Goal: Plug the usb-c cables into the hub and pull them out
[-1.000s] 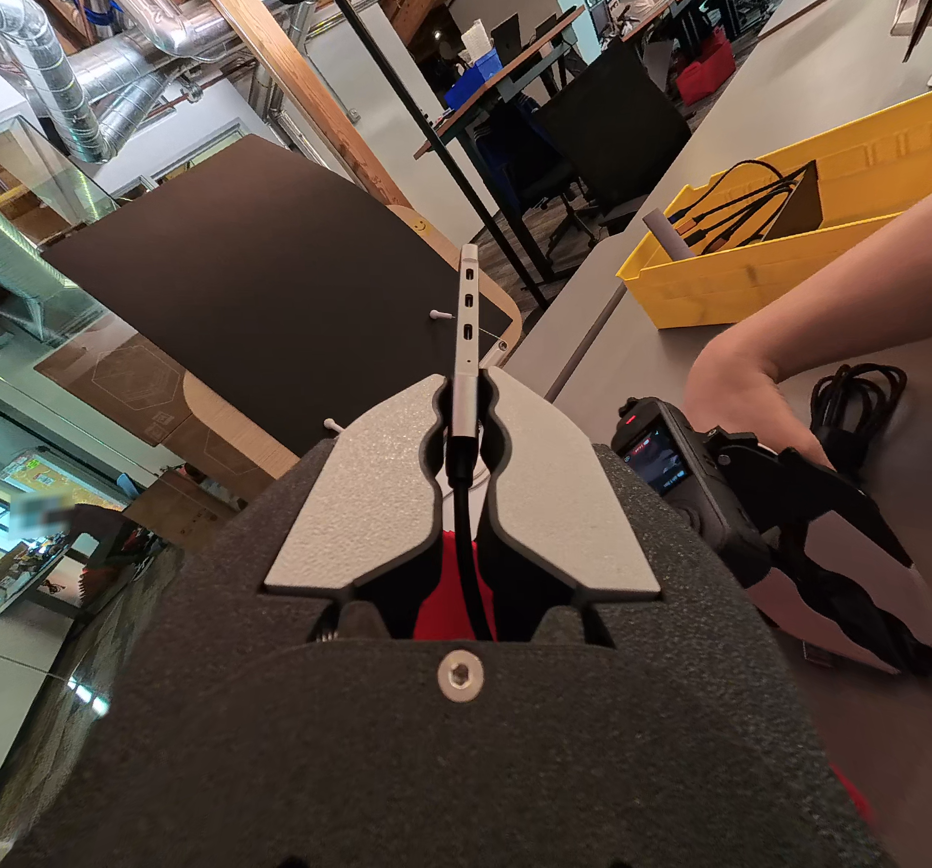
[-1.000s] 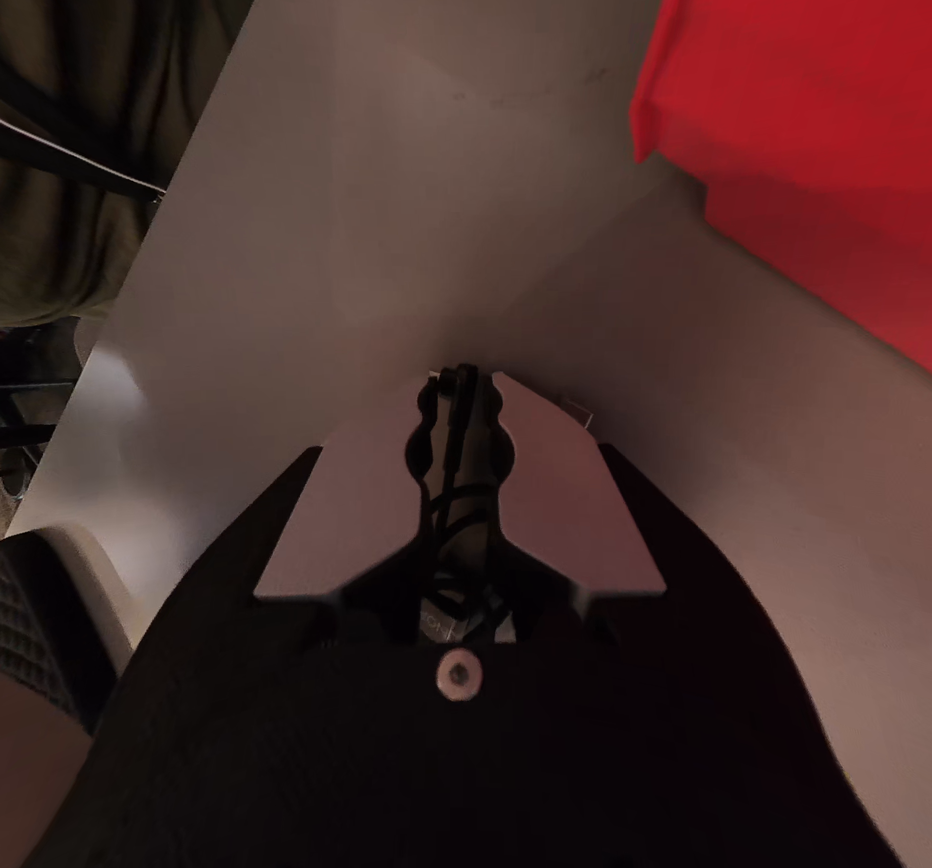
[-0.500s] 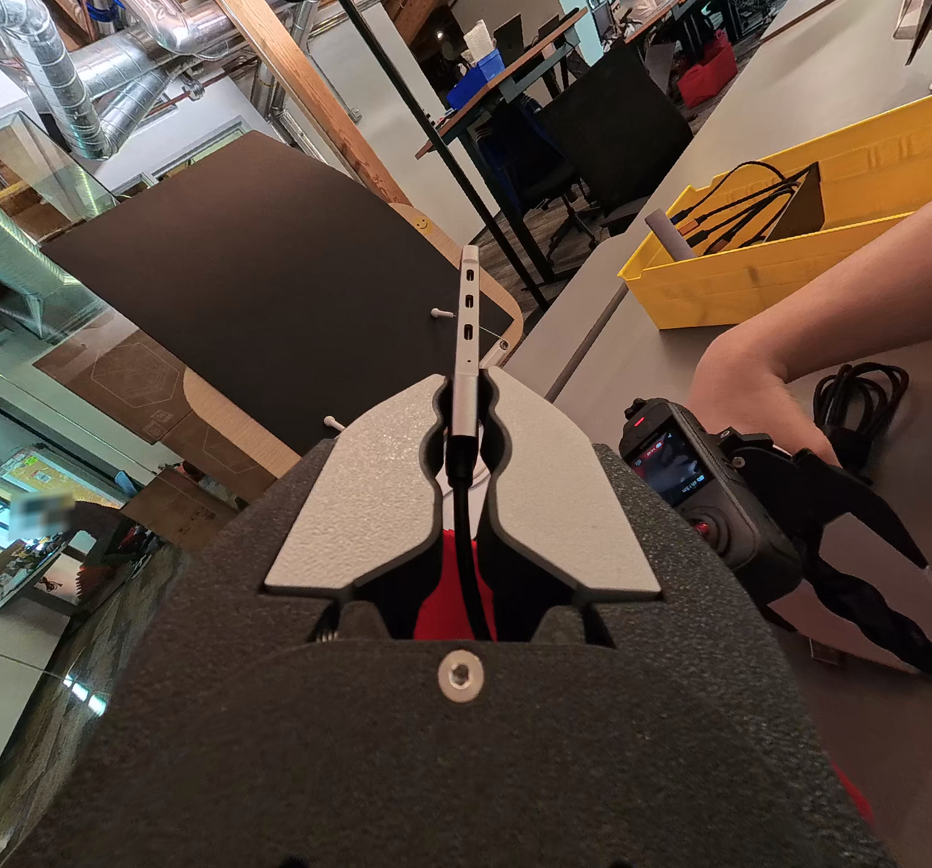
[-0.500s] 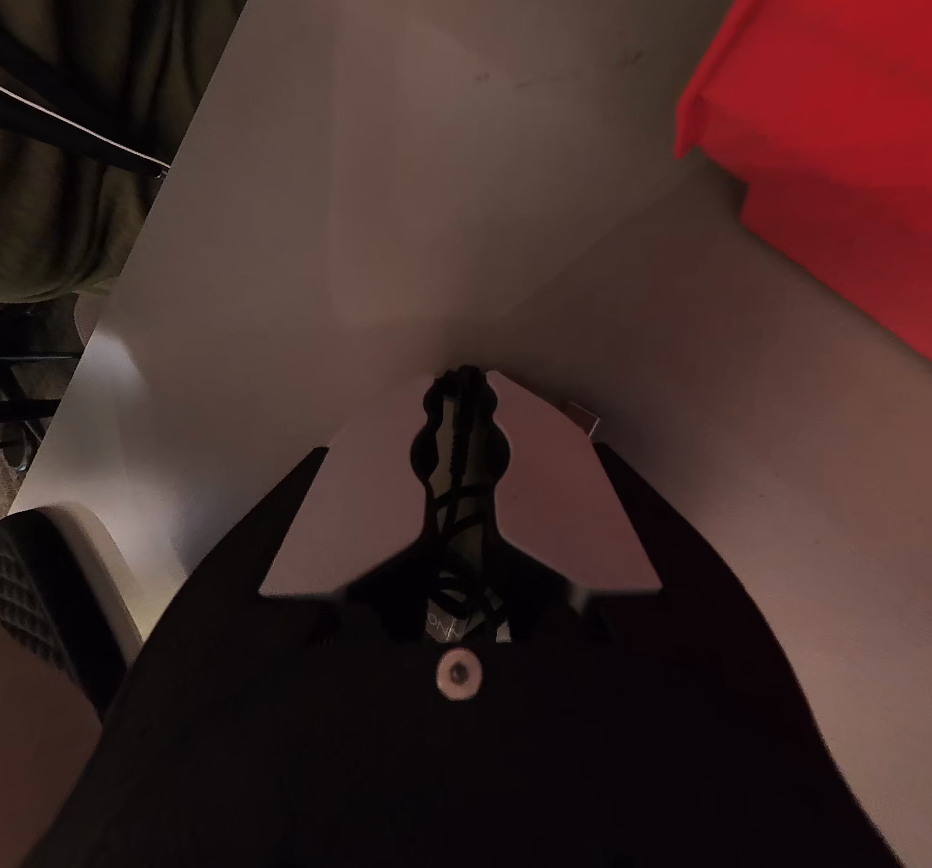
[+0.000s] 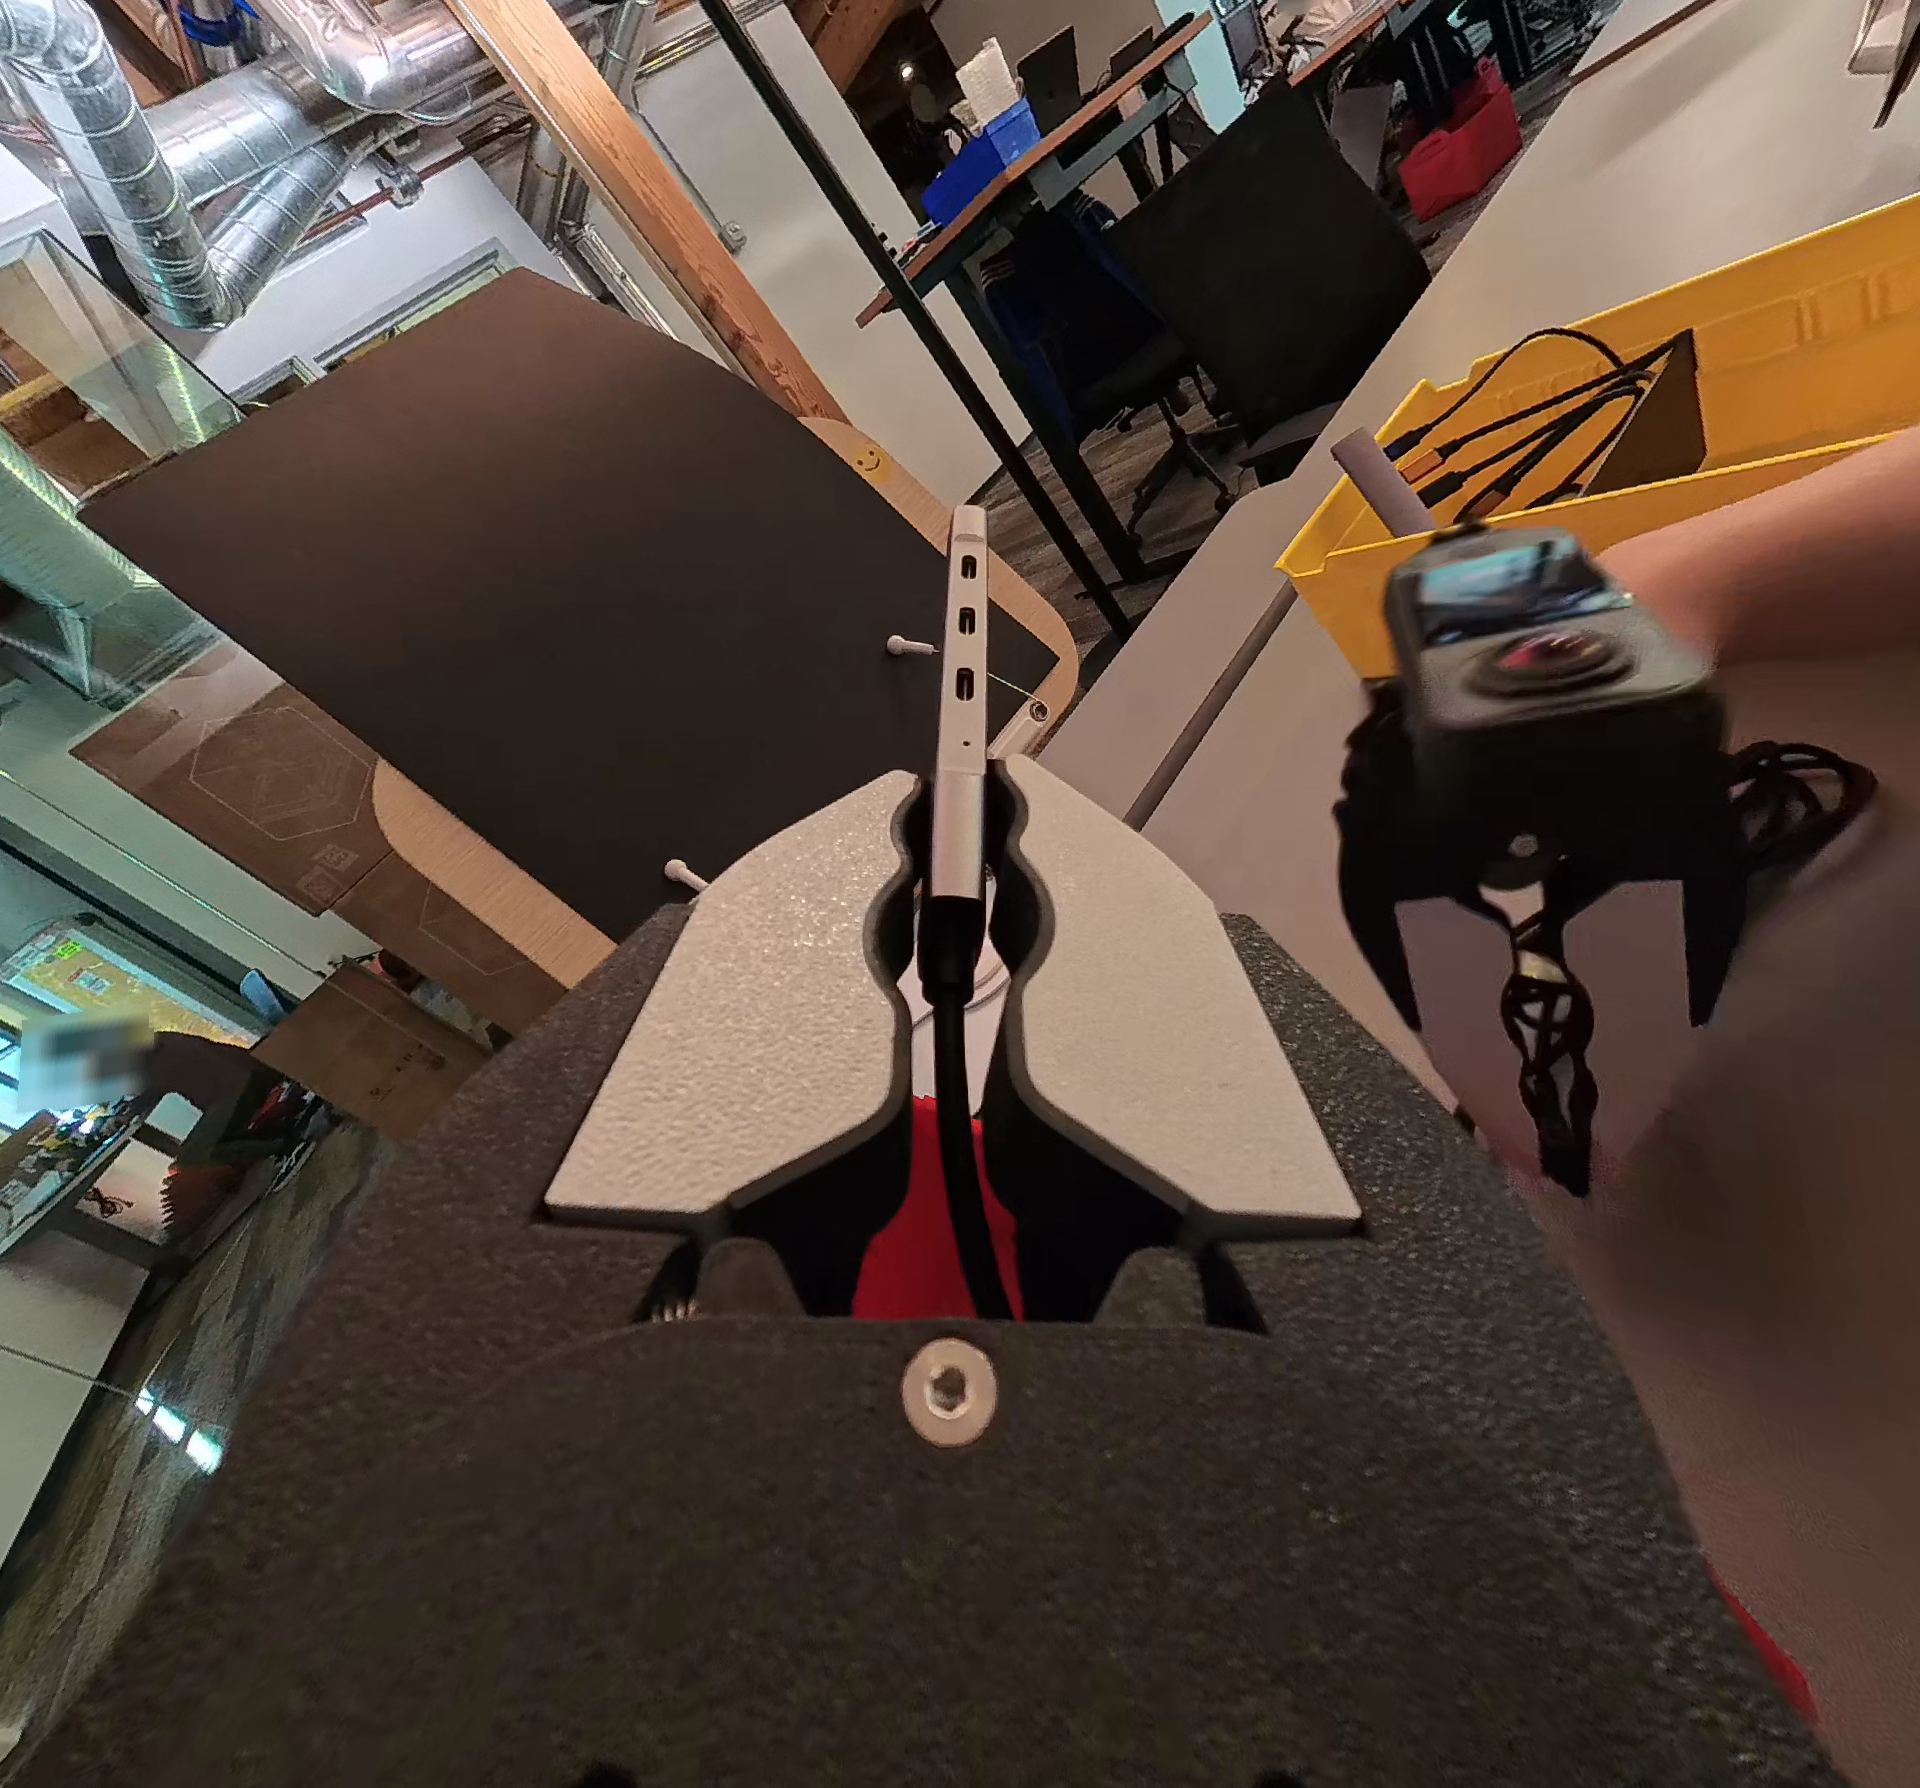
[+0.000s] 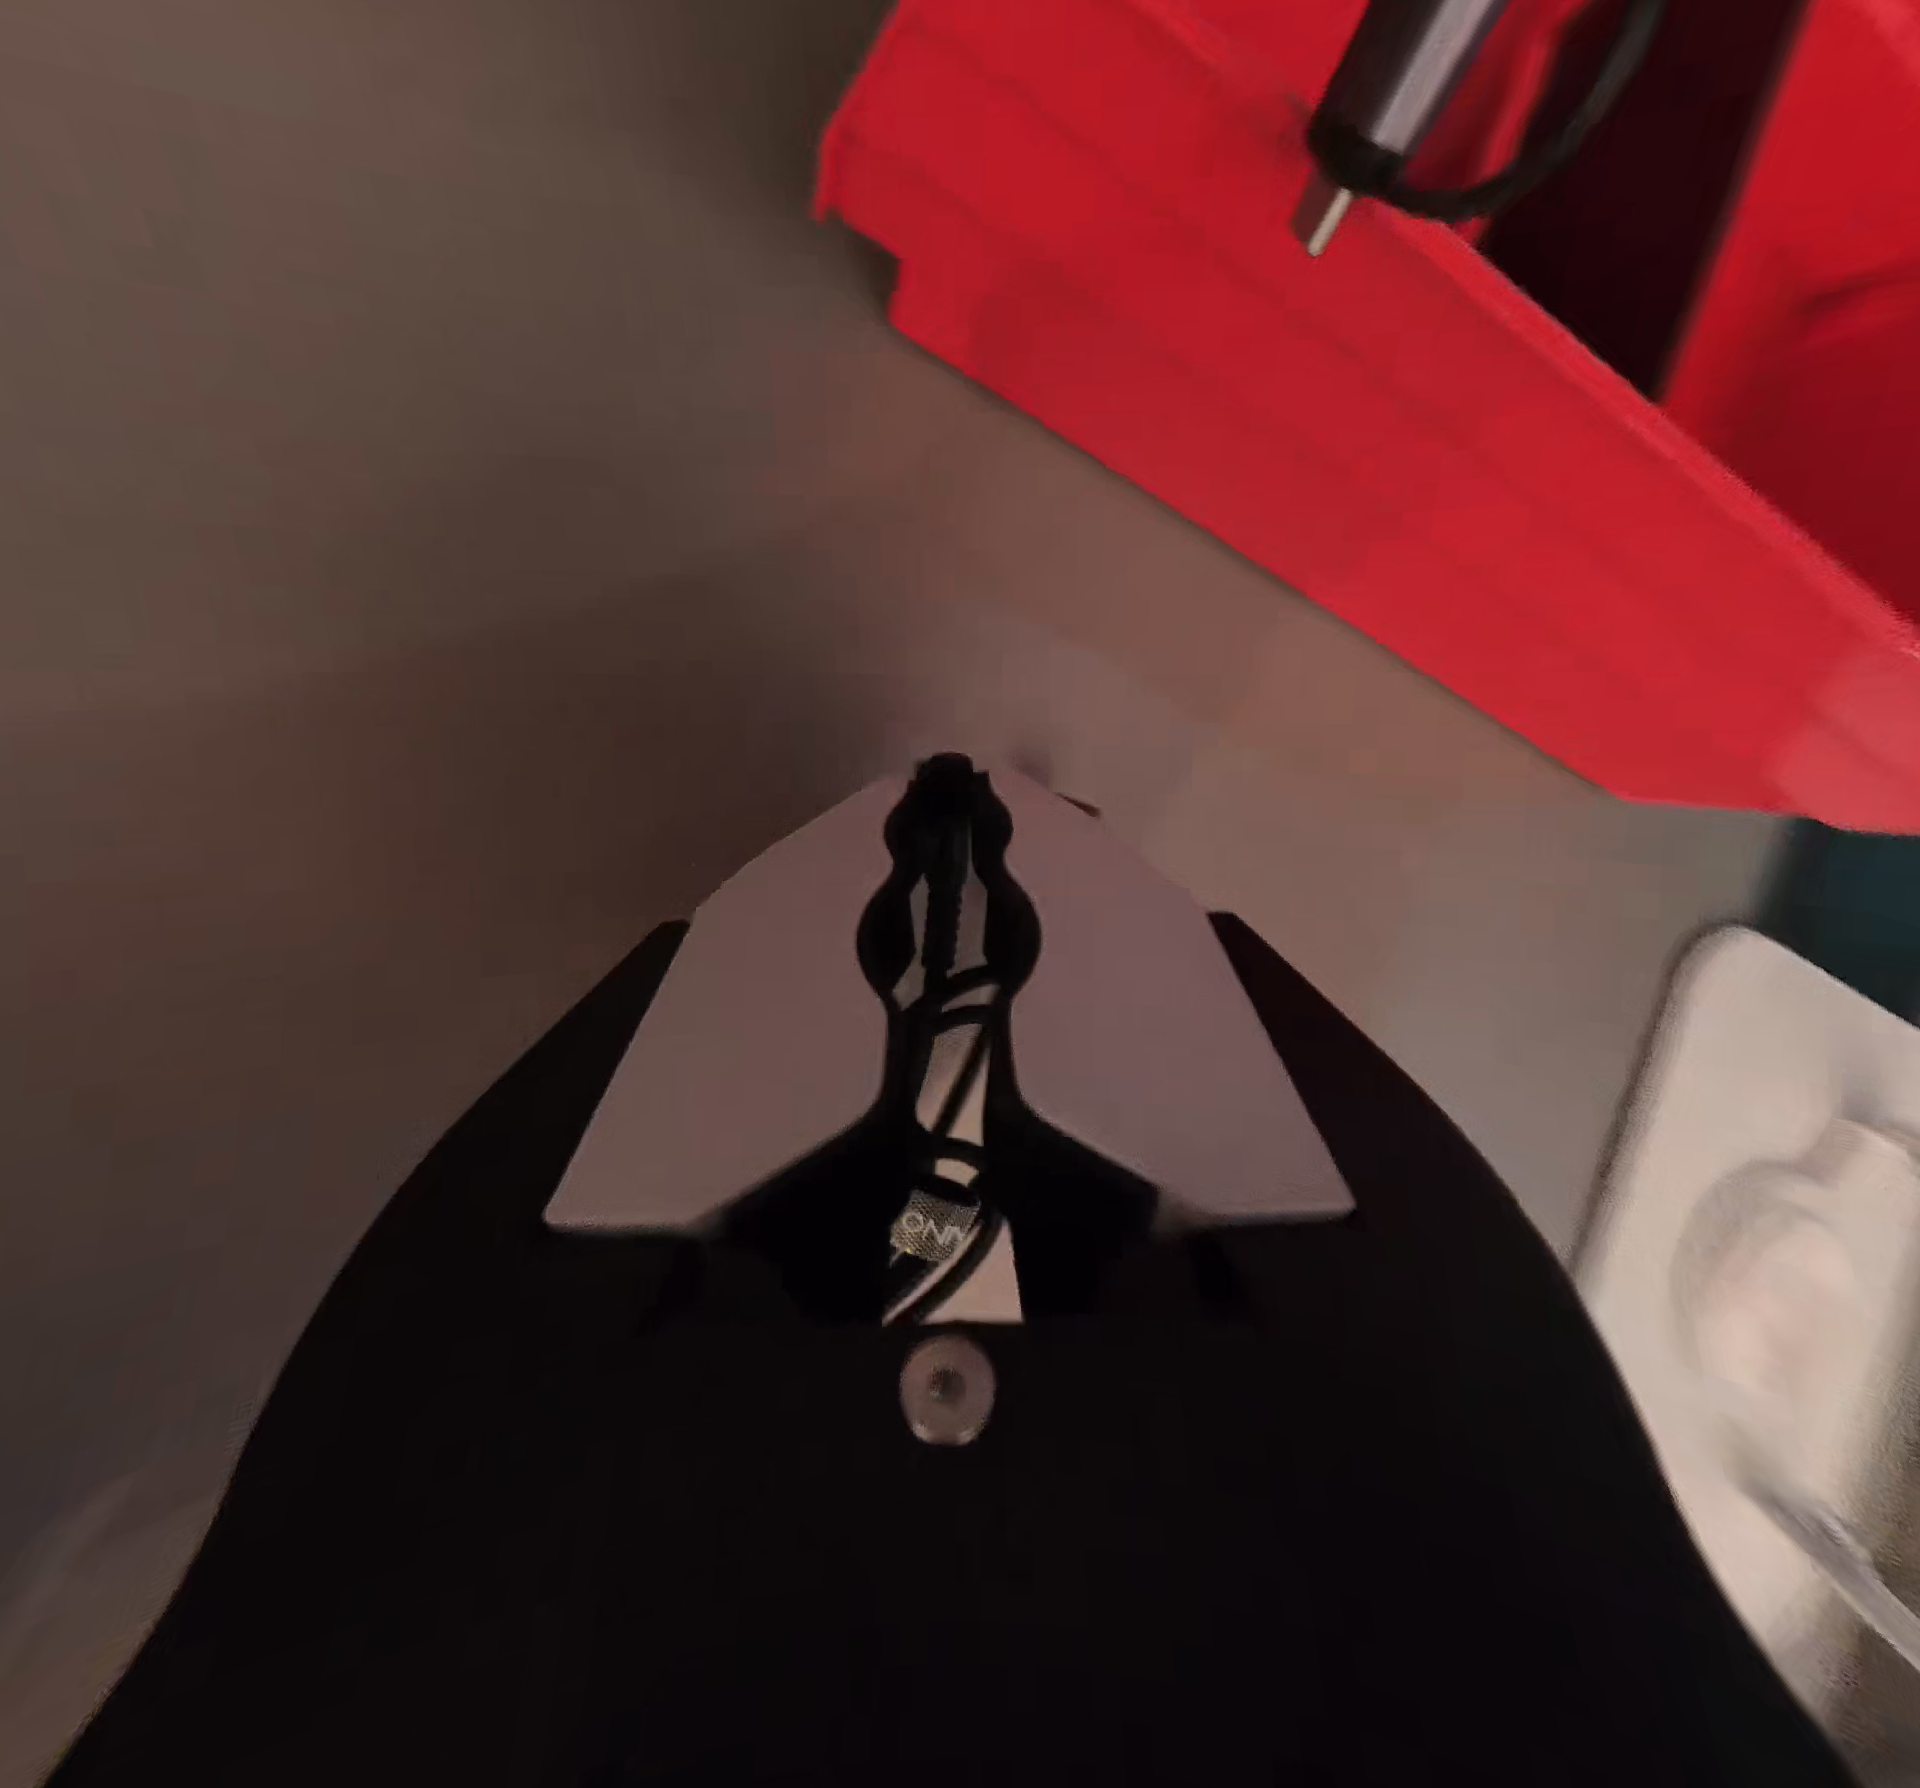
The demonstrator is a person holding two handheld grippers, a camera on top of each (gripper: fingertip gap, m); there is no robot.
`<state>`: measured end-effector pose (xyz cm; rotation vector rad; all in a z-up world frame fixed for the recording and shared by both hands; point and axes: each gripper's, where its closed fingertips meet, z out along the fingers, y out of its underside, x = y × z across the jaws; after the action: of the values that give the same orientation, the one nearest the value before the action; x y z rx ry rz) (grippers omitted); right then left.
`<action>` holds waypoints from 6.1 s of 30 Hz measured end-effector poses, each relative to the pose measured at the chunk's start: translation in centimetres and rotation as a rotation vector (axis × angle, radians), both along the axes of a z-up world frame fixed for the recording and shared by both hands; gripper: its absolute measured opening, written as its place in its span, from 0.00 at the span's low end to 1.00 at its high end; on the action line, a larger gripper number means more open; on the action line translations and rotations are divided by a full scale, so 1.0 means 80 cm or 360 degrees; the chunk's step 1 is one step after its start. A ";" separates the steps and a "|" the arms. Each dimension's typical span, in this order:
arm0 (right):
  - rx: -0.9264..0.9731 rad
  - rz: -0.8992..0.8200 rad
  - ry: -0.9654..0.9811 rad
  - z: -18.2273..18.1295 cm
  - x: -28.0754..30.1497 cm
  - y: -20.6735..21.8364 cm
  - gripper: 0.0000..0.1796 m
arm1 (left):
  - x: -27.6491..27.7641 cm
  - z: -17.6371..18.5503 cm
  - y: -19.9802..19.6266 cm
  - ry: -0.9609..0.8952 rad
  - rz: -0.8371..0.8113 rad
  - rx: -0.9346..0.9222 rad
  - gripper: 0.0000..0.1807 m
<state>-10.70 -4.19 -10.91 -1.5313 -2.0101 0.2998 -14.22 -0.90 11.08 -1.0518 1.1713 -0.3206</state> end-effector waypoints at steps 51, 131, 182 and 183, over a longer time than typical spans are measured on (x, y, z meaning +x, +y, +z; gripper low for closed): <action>-0.0133 -0.0367 -0.0293 -0.057 0.061 0.014 0.12 | 0.037 -0.016 -0.010 0.0133 -0.0058 0.0016 0.05; 0.0435 -0.0932 0.0120 -0.050 0.061 -0.010 0.10 | 0.037 -0.005 -0.017 0.0105 -0.0039 0.0082 0.05; -0.0875 -0.0164 -0.0482 -0.058 0.063 -0.015 0.11 | 0.022 -0.003 -0.010 0.0062 -0.0030 0.0030 0.05; -0.0870 -0.0155 -0.0483 -0.058 0.063 -0.014 0.11 | 0.023 -0.003 -0.010 0.0067 -0.0030 0.0031 0.05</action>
<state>-5.68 -5.35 -15.53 -2.1084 -2.1860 0.6528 -12.38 -1.69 10.81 -1.0352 1.2202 -0.3024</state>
